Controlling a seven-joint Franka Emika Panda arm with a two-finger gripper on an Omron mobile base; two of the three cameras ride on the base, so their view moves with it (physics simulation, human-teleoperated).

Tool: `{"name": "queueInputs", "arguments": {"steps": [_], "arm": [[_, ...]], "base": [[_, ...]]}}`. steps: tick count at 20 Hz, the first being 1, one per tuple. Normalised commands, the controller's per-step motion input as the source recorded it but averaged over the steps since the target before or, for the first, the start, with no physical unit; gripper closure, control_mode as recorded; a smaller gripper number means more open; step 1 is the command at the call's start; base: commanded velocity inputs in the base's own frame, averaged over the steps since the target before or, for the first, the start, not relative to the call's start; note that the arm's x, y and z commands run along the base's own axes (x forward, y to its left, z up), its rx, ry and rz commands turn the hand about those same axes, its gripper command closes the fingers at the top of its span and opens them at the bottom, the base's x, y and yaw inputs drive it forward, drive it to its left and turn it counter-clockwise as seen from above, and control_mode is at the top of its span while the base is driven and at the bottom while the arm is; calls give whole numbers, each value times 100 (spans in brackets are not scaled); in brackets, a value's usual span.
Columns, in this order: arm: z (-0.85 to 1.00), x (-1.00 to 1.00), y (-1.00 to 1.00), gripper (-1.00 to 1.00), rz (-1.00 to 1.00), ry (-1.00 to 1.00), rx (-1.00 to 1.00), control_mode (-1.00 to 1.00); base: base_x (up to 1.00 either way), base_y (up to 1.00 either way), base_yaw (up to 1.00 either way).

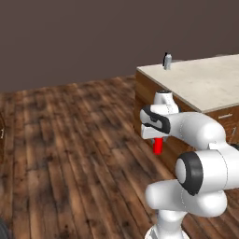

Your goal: Move the drinks to the dining counter.

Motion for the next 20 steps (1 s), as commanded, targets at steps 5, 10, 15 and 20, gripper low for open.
{"name": "queueInputs", "arguments": {"steps": [5,10,15,20], "arm": [[0,0,0,100,0,0,0,100],[0,0,0,100,0,0,0,100],[0,0,0,100,0,0,0,100],[0,0,0,100,0,0,0,100]], "base": [[100,-3,12],[100,0,6],[100,0,3],[100,-1,0]]}}
